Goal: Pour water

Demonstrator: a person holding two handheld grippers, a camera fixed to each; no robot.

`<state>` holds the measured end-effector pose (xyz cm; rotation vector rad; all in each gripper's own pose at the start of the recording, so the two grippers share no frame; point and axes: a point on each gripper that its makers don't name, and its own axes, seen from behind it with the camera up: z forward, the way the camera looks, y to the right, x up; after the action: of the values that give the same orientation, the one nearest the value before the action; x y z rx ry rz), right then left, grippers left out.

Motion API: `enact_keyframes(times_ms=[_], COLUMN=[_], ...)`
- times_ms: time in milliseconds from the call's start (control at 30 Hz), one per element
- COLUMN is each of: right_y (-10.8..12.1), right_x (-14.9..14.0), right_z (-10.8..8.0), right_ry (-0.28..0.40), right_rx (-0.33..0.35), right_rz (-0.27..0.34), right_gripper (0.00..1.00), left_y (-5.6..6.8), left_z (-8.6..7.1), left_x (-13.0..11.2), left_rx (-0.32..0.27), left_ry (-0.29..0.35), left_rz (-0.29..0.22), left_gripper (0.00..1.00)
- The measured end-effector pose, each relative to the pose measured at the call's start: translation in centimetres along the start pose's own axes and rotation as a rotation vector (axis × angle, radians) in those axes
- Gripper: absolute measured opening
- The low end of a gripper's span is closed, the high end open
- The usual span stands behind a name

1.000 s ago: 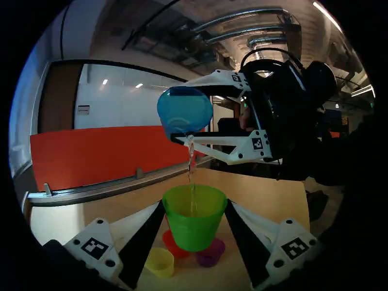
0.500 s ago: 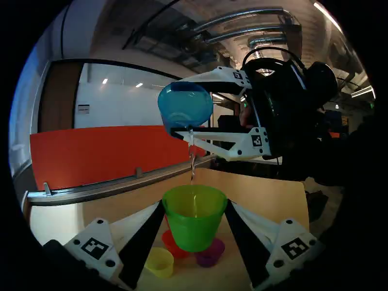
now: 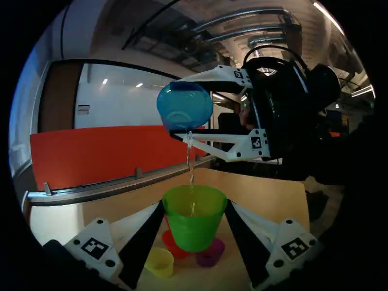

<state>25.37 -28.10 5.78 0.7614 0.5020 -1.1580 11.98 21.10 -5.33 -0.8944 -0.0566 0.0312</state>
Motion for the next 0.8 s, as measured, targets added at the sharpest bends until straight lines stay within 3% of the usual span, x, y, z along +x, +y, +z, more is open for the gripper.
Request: enact_keyframes(times_ms=[800], right_y=[0.43], right_x=[0.85], right_z=[0.90], right_ry=[0.005], right_rx=[-0.007], right_rz=[-0.092], right_gripper=[0.91], left_y=[-0.07], left_z=[-0.02], left_x=[0.12], left_rx=[-0.004], left_ry=[0.010], left_rz=[0.006], left_gripper=[0.88])
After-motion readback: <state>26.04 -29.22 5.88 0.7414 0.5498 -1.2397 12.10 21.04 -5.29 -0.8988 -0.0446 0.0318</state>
